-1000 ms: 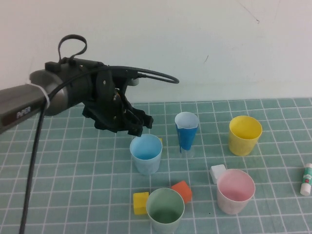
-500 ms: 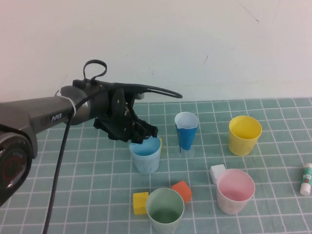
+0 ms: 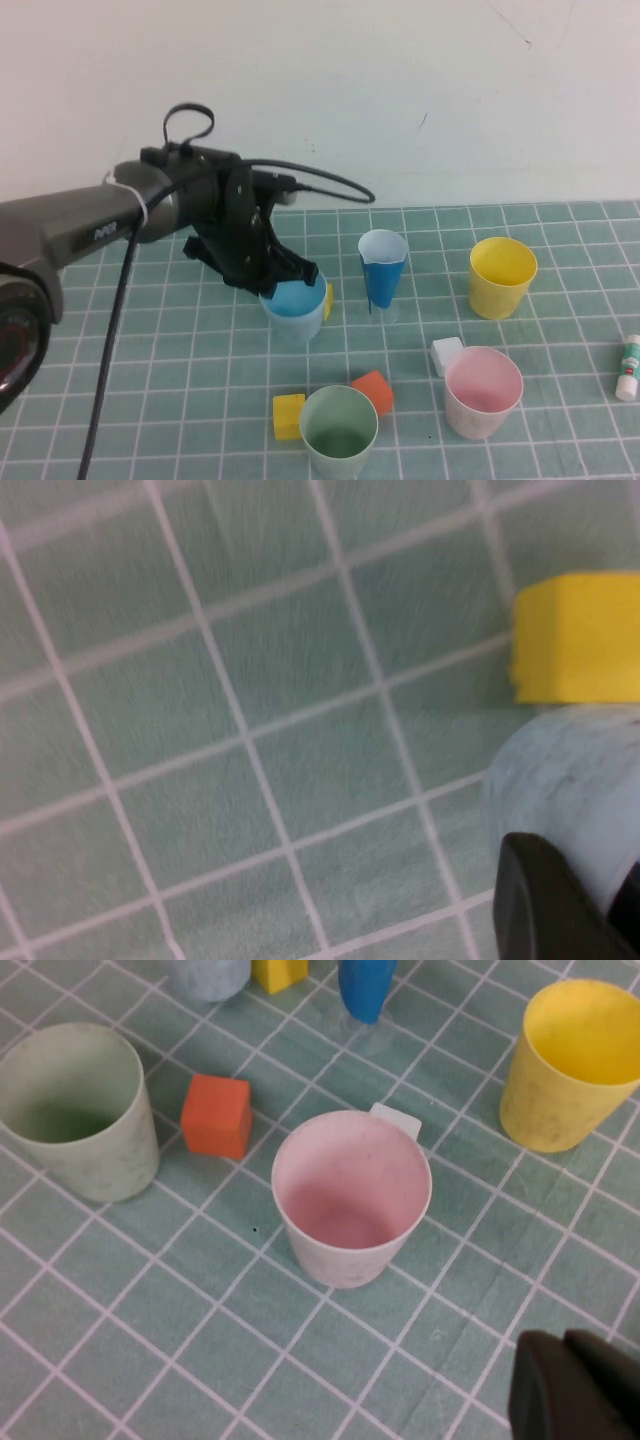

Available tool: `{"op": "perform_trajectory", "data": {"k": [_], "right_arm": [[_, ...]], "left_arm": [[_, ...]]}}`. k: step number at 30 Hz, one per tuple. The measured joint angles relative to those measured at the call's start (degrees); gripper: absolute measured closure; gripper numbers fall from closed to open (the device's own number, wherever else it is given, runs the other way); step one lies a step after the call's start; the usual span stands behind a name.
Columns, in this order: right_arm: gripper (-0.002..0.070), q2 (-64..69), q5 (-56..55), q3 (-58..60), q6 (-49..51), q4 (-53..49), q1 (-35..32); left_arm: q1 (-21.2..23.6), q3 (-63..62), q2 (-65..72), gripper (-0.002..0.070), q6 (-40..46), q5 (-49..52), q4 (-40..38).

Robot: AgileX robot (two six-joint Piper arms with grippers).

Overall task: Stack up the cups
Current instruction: Pick up the blue cup, then place the blue cup on the green cup

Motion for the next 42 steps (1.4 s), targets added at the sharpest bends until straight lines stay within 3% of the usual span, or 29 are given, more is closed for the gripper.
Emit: {"op": "perform_trajectory", "data": {"k": [8, 15, 24, 32, 42], "right_arm": [[0.0679, 0.0, 0.0, 0.0, -0.3, 1.3, 0.0], [0.0678, 0.0, 0.1, 0.0, -0.6, 1.5, 0.0], [0.0679, 0.0, 0.1, 0.0, -0.9, 2.4, 0.0], [0.0679, 0.0, 0.1, 0.0, -1.7, 2.7, 0.0], [0.0679, 0.0, 0.1, 0.0, -2.2, 2.9, 0.0]], "left_arm": [[-0.7, -3.0, -9.1, 0.0667, 8.0, 8.0, -1.0], [-6.6, 1.1, -19.6, 0.0667, 17.5, 18.4, -1.9], [-14.5, 15.3, -25.3, 0.0668, 18.4, 12.5, -3.6], [-14.8, 18.8, -25.3, 0.0668, 17.1, 2.9, -3.2], [-14.8, 18.9, -22.3, 0.0668, 17.0, 4.8, -1.9]]}}
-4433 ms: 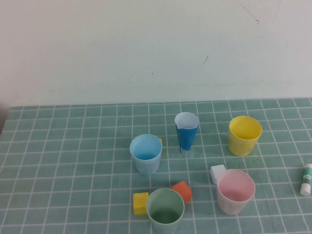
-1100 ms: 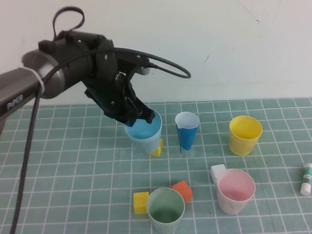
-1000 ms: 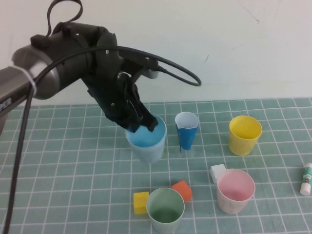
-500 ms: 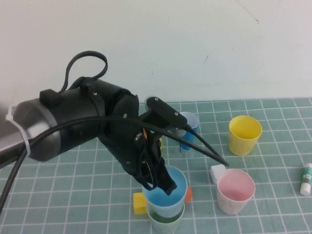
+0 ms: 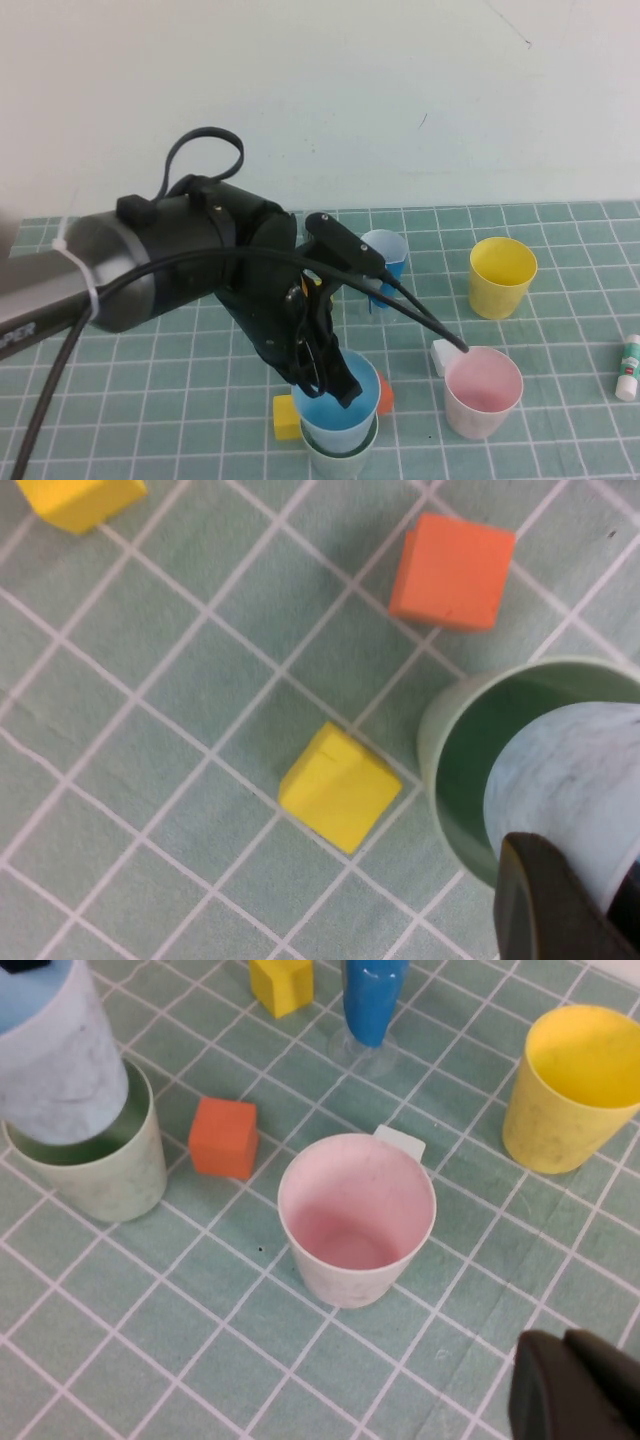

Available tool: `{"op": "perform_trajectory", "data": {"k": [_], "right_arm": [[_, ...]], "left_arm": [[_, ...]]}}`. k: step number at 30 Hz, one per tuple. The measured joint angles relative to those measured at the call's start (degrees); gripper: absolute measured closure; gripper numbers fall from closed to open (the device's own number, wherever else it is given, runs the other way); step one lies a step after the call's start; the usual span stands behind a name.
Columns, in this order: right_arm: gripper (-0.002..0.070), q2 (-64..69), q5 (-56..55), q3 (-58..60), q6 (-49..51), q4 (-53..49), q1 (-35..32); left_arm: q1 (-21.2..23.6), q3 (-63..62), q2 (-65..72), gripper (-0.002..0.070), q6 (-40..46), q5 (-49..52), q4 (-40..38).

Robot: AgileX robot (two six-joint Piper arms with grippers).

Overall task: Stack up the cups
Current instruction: Place the blue cup on the green cup

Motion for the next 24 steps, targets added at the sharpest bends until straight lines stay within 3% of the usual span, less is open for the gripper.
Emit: {"op": "perform_trajectory", "data": {"k": [15, 17, 22, 24], "right_arm": [[0.0679, 0.0, 0.2, -0.4, 0.0, 0.0, 0.0], [0.0679, 0.0, 0.4, -0.4, 0.0, 0.2, 0.0], [0.0679, 0.0, 0.7, -0.4, -0.1, 0.5, 0.0], [0.0679, 0.0, 1.7, -0.5, -1.2, 0.5, 0.0]], "left_arm": [[0.0, 0.0, 4.6, 0.0641, -0.4, -1.2, 0.7], [0.0, 0.0, 4.6, 0.0575, -0.5, -1.4, 0.8], [0.0, 0.0, 4.6, 0.0296, -1.4, -2.1, 1.2], [0.0, 0.0, 4.5, 0.0232, -2.9, -2.3, 2.5]]}}
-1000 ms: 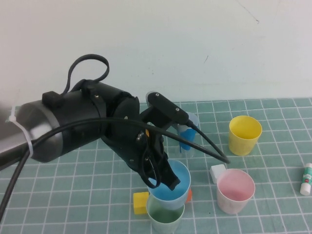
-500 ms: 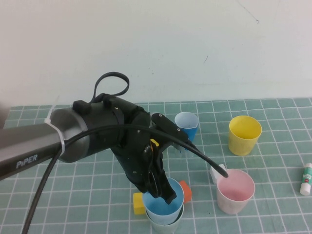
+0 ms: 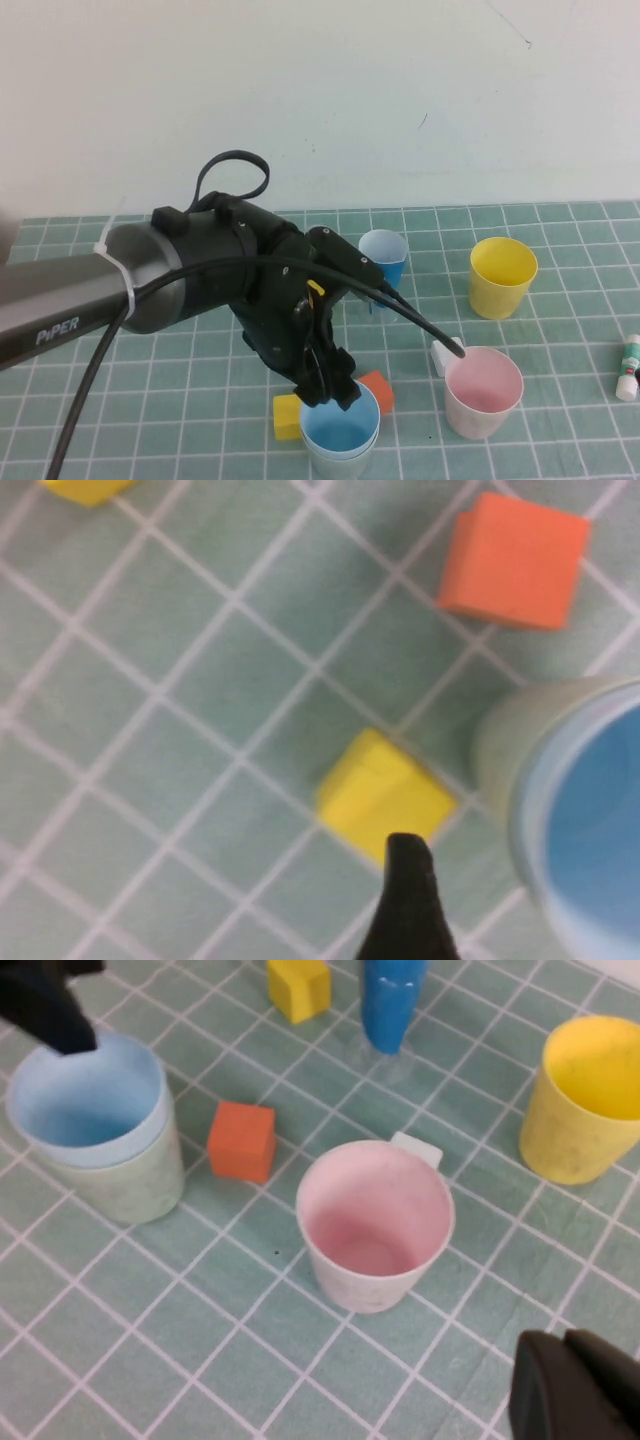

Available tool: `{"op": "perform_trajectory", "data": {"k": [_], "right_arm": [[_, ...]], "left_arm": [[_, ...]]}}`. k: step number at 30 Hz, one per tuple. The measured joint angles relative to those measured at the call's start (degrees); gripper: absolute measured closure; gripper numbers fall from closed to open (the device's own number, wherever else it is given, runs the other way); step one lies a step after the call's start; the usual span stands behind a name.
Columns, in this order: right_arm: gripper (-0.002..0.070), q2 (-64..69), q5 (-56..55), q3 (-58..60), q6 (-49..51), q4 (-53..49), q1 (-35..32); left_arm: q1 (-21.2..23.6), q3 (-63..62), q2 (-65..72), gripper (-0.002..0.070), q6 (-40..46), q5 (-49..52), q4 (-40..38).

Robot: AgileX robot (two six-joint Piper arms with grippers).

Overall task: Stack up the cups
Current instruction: Place the blue cup on the green cup, then pick up the yellow cup

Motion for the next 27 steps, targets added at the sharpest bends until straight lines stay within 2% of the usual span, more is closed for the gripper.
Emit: {"op": "perform_trajectory", "data": {"k": [2, 4, 6, 10, 12, 16, 22, 24, 27], "right_arm": [[0.0679, 0.0, 1.6, -0.6, -1.6, 0.1, 0.0], [0.0679, 0.0, 2.8, -1.8, -2.3, 0.1, 0.0], [0.0679, 0.6, 3.5, -3.2, -2.7, 0.1, 0.0], [0.0679, 4.5, 5.2, -6.6, -4.0, 0.1, 0.0], [0.0679, 7.5, 6.1, -8.2, -4.2, 0.1, 0.0], [0.0678, 15.0, 6.0, -12.6, -4.5, 0.1, 0.0], [0.0674, 24.3, -2.6, -18.6, -4.8, -2.2, 1.1], [0.0637, 27.0, -4.3, -20.9, -4.8, -2.8, 1.9], [0.0499, 32.3, -4.4, -25.2, -4.8, -3.1, 3.6]], "left_arm": [[0.0, 0.0, -0.7, 0.0217, -2.3, -0.1, 3.7], [0.0, 0.0, -2.3, 0.0254, -6.1, 0.3, 10.0], [0.0, 0.0, -4.7, 0.0330, -10.8, 1.2, 17.0], [0.0, 0.0, -12.4, 0.0564, -20.1, 3.5, 29.8], [0.0, 0.0, -16.7, 0.0628, -24.5, 3.4, 33.0], [0.0, 1.7, -26.9, 0.0664, -28.5, 1.1, 34.4], [0.0, 12.6, -43.8, 0.0673, -28.7, -8.9, 28.7], [0.0, 18.6, -48.6, 0.0673, -28.6, -12.1, 28.9], [0.0, 27.2, -55.0, 0.0673, -28.6, -17.3, 28.9]]}}
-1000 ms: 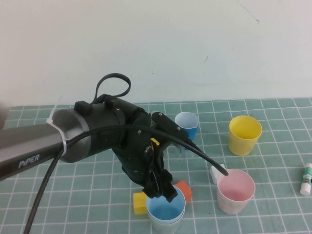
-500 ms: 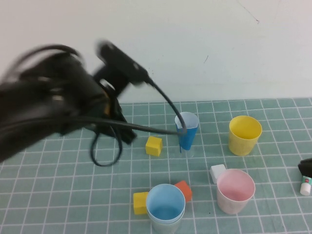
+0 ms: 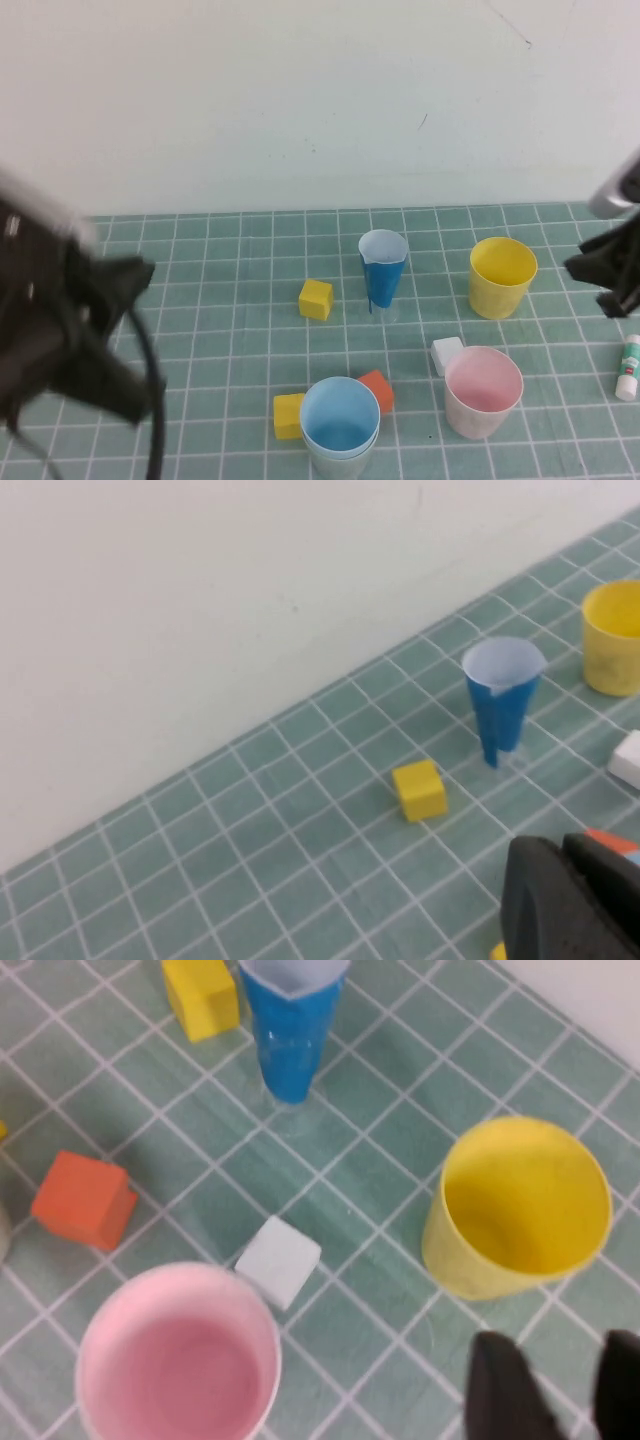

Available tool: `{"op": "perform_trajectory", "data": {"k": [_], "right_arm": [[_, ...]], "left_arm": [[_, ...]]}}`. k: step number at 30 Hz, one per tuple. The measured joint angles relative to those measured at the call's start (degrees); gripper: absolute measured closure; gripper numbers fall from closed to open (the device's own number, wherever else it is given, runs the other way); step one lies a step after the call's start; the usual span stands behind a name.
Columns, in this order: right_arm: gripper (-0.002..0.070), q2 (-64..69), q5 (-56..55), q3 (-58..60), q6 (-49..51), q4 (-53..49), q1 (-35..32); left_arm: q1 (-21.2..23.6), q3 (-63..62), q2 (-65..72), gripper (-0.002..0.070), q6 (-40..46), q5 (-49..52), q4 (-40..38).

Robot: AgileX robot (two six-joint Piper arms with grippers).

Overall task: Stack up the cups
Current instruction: Pick up the yellow cup

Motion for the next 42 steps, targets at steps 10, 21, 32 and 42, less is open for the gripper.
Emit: {"op": "perform_trajectory", "data": {"k": [10, 21, 32, 42], "right_arm": [[0.0183, 19.2, -0.5, -18.4, 6.0, -6.2, 1.4], [0.0178, 37.4, 9.0, -35.8, 16.8, -16.5, 1.4], [0.0610, 41.3, 14.1, -41.1, 18.2, -18.7, 1.4], [0.0660, 41.5, 25.1, -49.5, 22.8, -22.8, 1.4]], "left_arm": [[0.0, 22.1, -10.8, 0.0673, 0.1, -21.5, 12.8], [0.0, 24.1, -11.2, 0.0675, 0.1, -25.2, 16.6], [0.0, 24.1, -11.2, 0.0675, -1.1, -26.9, 15.1], [0.0, 24.1, -11.2, 0.0676, -1.4, -29.0, 8.8]]}}
